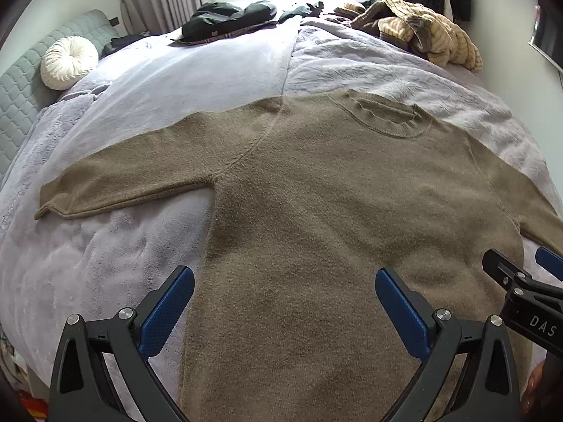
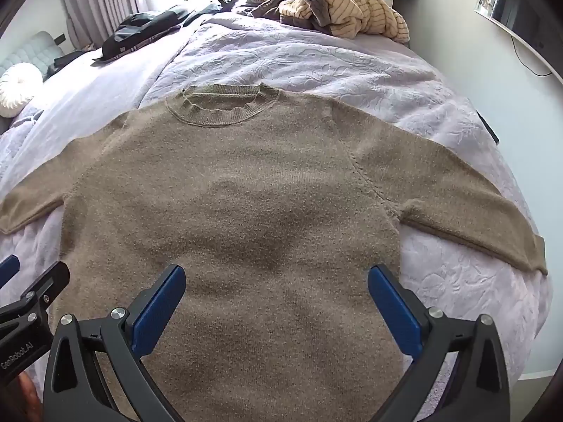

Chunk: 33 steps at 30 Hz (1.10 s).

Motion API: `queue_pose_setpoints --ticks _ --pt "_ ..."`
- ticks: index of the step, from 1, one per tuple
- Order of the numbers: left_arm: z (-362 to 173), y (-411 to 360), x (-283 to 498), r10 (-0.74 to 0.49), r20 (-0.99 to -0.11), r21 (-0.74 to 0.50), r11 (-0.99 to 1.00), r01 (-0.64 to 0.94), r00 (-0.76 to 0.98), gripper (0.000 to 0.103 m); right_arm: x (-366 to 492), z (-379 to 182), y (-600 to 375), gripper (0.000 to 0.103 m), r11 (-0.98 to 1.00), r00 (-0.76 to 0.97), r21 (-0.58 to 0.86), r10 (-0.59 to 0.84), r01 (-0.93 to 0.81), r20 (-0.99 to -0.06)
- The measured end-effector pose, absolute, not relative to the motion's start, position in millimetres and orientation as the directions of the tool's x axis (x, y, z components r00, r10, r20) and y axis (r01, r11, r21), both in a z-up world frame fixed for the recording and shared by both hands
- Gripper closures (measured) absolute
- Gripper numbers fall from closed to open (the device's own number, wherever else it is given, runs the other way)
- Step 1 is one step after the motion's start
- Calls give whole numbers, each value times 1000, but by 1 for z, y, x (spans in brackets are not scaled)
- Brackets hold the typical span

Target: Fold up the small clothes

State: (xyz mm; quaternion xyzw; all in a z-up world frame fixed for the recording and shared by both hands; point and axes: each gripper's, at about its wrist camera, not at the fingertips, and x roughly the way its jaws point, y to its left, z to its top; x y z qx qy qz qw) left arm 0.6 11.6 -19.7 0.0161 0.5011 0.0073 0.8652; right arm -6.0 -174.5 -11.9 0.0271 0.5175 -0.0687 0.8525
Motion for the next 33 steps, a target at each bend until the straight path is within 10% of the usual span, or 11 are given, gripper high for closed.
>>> queue_pose_setpoints --ticks 33 --pt "-17 8 -4 40 -861 58 998 20 507 0 -8 -5 -172 0 989 461 -42 -103 141 -882"
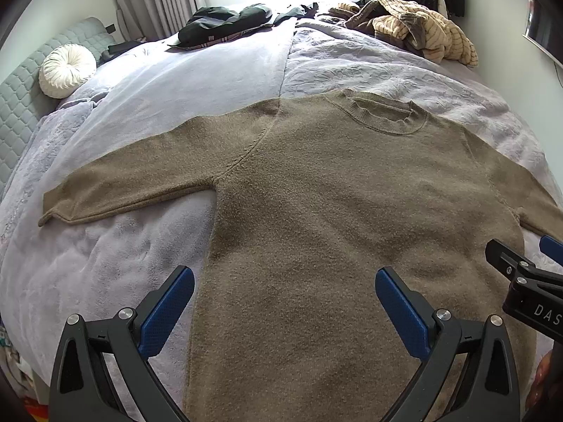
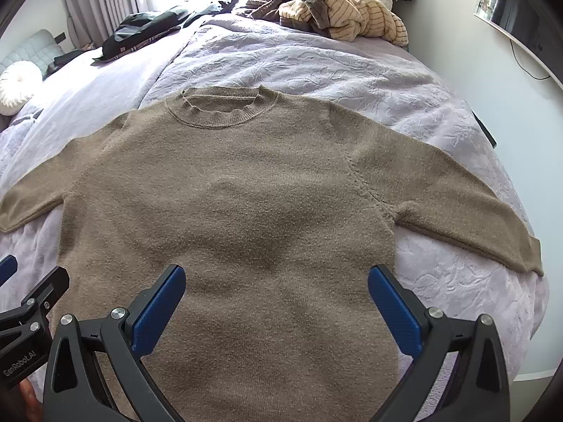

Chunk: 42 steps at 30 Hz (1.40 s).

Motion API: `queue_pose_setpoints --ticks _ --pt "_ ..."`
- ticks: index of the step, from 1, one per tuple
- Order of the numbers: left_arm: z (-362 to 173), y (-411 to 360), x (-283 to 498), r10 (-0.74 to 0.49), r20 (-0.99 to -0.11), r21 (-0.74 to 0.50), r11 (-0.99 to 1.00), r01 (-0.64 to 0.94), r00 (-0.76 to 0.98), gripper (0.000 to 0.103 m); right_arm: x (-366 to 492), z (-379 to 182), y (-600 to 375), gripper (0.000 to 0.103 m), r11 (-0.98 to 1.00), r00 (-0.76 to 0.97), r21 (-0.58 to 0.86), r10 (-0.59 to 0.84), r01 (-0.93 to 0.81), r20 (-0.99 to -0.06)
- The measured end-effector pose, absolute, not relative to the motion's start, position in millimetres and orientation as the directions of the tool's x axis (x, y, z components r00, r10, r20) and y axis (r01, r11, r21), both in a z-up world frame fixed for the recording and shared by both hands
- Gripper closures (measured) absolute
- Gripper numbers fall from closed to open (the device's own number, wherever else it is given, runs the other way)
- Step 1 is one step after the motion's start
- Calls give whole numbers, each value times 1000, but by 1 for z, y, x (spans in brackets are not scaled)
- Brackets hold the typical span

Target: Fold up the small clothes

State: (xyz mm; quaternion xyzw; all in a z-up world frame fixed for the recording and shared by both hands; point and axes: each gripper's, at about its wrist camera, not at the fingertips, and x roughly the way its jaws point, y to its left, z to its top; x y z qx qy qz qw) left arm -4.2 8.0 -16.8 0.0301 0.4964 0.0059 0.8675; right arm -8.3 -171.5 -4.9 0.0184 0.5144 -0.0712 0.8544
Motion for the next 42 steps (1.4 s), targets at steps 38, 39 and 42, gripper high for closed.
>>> queue_pose_setpoints --ticks 38,39,42 --pt "-35 23 6 13 -889 26 999 22 458 0 4 -16 -163 0 990 443 -68 -116 121 -889" --pt "-35 25 7 11 -890 21 1000 17 457 0 5 -17 -162 0 990 440 -70 -116 120 -890" --pt "-38 29 9 0 -893 6 1000 11 449 0 6 -21 -161 0 990 434 -70 -115 119 -894"
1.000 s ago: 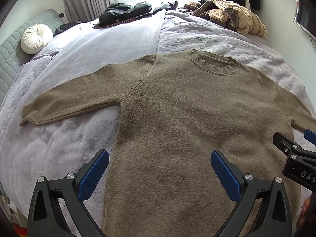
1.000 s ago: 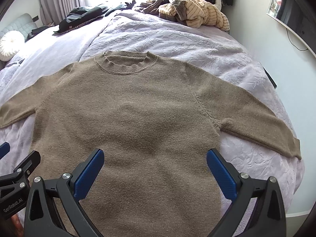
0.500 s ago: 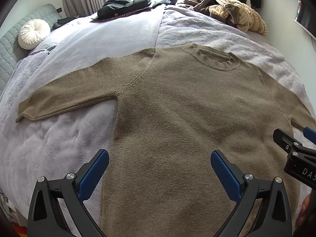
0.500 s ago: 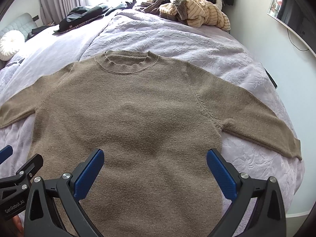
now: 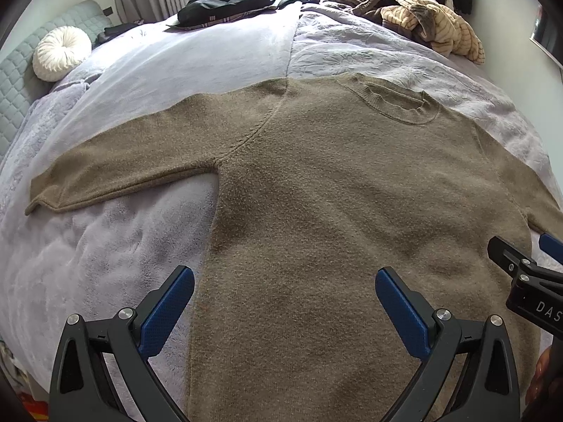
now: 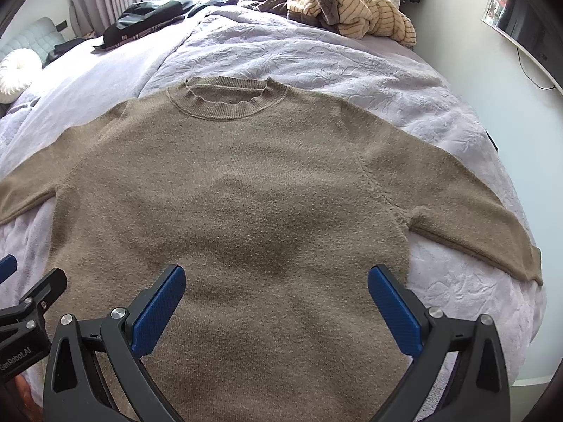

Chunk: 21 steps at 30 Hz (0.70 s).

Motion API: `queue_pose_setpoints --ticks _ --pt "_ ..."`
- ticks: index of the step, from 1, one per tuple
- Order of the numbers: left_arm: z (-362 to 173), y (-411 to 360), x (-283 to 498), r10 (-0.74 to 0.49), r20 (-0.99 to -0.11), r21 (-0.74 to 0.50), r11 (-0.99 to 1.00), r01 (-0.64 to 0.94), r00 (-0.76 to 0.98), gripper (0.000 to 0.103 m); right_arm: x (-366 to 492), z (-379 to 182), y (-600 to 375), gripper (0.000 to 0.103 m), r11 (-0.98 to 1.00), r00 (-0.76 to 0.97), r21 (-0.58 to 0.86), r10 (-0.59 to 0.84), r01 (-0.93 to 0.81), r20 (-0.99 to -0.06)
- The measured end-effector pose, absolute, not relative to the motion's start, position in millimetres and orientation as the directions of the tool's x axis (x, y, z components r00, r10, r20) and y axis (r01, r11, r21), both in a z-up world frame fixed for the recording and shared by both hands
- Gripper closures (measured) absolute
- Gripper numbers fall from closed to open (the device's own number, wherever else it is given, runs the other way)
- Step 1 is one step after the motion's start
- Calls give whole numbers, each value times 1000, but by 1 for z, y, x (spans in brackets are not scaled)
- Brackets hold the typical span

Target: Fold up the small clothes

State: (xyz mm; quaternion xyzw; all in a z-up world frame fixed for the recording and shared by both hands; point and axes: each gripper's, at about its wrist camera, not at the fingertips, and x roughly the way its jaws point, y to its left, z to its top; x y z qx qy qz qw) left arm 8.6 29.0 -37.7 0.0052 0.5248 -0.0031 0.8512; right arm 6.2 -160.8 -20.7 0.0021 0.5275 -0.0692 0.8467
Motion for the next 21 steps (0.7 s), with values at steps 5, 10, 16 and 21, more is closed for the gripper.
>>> queue_pose_setpoints --ticks 5,10,16,21 --pt "-41 29 10 12 -896 24 999 22 443 0 10 -24 -159 0 991 425 -68 -111 116 -898" --pt "-45 31 14 2 -901 8 1000 12 434 0 12 -27 -157 0 991 417 -65 -107 114 -902" --pt "-50 35 18 -16 -904 -7 1000 23 427 0 16 -32 -156 0 992 408 -65 -104 108 -907" --pt "-52 42 25 -49 -899 -39 999 31 436 0 20 -37 -152 0 995 414 -38 -73 93 -907"
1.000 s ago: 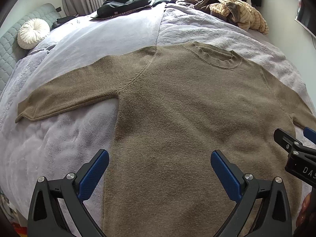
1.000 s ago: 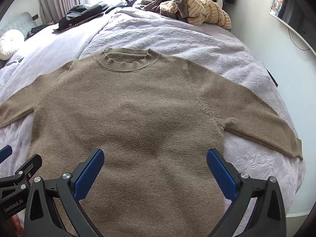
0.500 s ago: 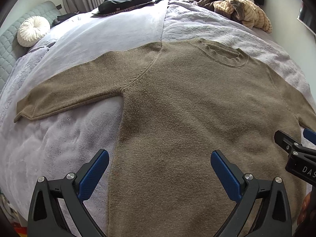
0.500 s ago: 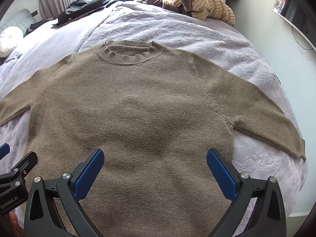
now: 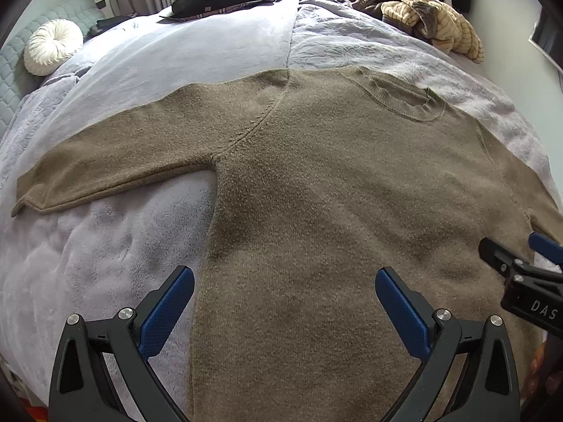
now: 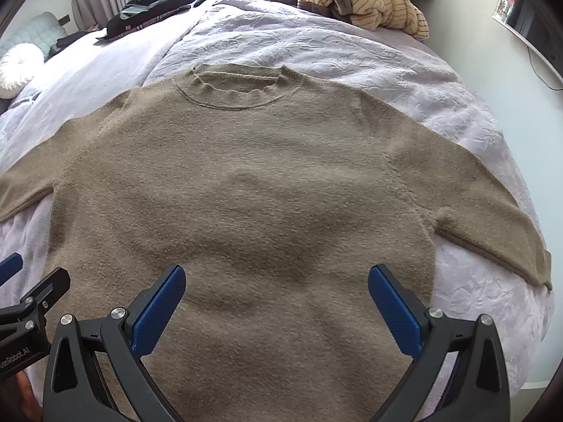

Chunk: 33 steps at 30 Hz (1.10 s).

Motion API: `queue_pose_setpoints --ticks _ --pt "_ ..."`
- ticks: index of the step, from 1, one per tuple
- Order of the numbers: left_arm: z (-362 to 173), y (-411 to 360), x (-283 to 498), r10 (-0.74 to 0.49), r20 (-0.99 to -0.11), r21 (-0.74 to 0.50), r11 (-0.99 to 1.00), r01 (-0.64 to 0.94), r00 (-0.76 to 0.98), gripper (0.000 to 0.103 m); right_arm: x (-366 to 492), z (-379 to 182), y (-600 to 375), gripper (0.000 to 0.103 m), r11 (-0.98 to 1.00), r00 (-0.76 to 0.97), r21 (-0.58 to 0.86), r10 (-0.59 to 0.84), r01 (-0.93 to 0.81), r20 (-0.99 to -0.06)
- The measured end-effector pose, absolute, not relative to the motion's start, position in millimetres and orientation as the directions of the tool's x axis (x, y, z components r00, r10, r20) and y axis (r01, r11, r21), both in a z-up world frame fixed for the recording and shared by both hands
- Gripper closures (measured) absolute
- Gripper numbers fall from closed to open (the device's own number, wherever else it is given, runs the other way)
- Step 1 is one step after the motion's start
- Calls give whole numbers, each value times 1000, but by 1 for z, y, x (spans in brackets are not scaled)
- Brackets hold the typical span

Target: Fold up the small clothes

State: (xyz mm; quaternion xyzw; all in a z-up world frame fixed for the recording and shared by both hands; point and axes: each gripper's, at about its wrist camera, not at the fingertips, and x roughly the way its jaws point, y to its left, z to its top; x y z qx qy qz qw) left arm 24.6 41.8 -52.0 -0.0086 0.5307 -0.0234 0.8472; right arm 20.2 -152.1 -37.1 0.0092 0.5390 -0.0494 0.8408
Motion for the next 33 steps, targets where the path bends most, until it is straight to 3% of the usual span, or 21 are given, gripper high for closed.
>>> queue_pose_setpoints --ticks 6,10,19,24,25,26,27,28,29,30,33 --pt "-53 76 38 -92 -878 -101 995 7 470 0 26 -48 -141 0 994 390 104 80 40 -917" --pt "-58 135 52 -70 -859 -139 985 -100 507 0 29 -51 -120 0 994 387 108 102 -7 -916" --pt "-73 319 60 143 -825 -183 848 -497 547 0 39 -56 -79 0 992 370 105 125 -75 -921" --pt "-86 367 73 180 -824 -206 787 -581 537 2 45 -58 -56 0 989 362 101 135 -111 -923" --pt "-89 371 76 184 -821 -209 783 -585 541 19 45 -58 -51 0 988 358 101 138 -120 -923" --pt "-91 373 79 184 -820 -213 781 -588 542 45 44 -58 -48 0 987 355 102 141 -126 -924" --pt "-93 376 83 179 -824 -216 778 -590 538 55 43 -58 -45 0 986 354 101 143 -135 -924" --pt "-94 379 85 172 -824 -227 773 -592 540 79 43 -57 -43 0 985 353 101 144 -138 -924" --pt "-94 382 86 159 -817 -247 772 -586 555 93 42 -57 -42 0 985 353 102 146 -143 -924" --pt "-92 383 88 157 -813 -252 773 -582 561 97 41 -56 -42 0 984 354 105 150 -145 -923" --pt "-76 376 88 142 -771 -276 804 -527 621 97 38 -52 -46 0 981 368 123 171 -151 -914"
